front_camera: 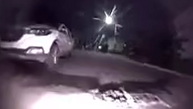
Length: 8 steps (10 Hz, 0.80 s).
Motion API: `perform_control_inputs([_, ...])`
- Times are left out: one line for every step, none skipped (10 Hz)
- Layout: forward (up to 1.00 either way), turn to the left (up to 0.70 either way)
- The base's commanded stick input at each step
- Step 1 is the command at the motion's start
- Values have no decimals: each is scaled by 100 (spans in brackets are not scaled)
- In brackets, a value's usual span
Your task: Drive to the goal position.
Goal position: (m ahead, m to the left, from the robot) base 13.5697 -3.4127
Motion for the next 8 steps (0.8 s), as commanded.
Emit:
perform_control_inputs([85,0])
perform_control_inputs([85,0])
perform_control_inputs([85,0])
perform_control_inputs([85,0])
perform_control_inputs([85,0])
perform_control_inputs([85,0])
perform_control_inputs([85,0])
perform_control_inputs([85,0])
